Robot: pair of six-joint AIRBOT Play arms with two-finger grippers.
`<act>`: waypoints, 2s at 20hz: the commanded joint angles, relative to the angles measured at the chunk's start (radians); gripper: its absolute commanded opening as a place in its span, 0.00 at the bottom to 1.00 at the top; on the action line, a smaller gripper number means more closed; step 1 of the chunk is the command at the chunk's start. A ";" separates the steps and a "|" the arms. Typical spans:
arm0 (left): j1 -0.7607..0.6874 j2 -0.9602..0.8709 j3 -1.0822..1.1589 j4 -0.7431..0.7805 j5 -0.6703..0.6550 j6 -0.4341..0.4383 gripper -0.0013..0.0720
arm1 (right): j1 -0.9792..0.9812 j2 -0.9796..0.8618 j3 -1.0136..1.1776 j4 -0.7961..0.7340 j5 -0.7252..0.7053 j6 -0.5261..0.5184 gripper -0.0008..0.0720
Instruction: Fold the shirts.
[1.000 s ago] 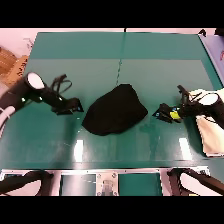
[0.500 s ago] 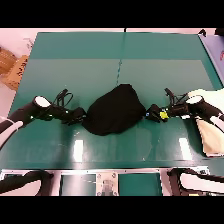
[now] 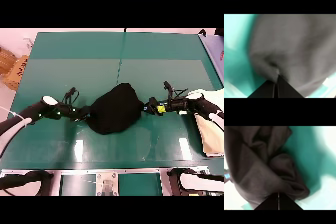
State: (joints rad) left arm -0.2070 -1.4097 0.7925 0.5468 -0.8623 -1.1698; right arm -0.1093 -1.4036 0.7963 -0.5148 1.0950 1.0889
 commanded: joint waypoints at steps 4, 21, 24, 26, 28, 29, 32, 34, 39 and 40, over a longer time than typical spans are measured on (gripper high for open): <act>-0.002 0.135 0.350 0.102 -0.178 -0.068 0.05 | -0.002 0.082 0.188 0.017 0.224 -0.015 0.03; -0.002 0.369 0.410 0.714 -0.335 -0.262 0.05 | 0.179 0.419 -0.206 -0.239 -0.078 0.325 0.65; -0.002 0.333 0.409 0.732 -0.294 -0.260 0.05 | 0.300 0.372 -0.335 -0.130 -0.267 0.325 0.66; -0.002 0.305 0.409 0.724 -0.282 -0.226 0.05 | 0.364 0.322 -0.333 -0.074 -0.355 0.325 0.66; -0.002 0.277 0.409 0.732 -0.270 -0.198 0.05 | 0.409 0.243 -0.302 -0.042 -0.438 0.325 0.68; -0.002 0.266 0.409 0.732 -0.261 -0.190 0.05 | 0.422 0.193 -0.275 -0.039 -0.441 0.325 0.68; -0.002 0.244 0.409 0.731 -0.237 -0.185 0.05 | 0.446 0.056 -0.177 -0.035 -0.436 0.325 0.67; -0.002 0.241 0.409 0.730 -0.233 -0.183 0.05 | 0.450 -0.010 -0.099 -0.034 -0.433 0.325 0.67; -0.002 0.243 0.418 0.761 -0.231 -0.183 0.05 | 0.433 -0.044 0.035 -0.036 -0.285 0.249 0.03; -0.002 0.245 0.437 0.795 -0.237 -0.184 0.05 | 0.403 -0.031 0.064 -0.047 -0.188 0.230 0.03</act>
State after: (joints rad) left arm -0.2089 -1.1652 1.2106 1.2911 -1.0981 -1.3556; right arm 0.3237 -1.4265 0.7860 -0.5583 0.7437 1.3792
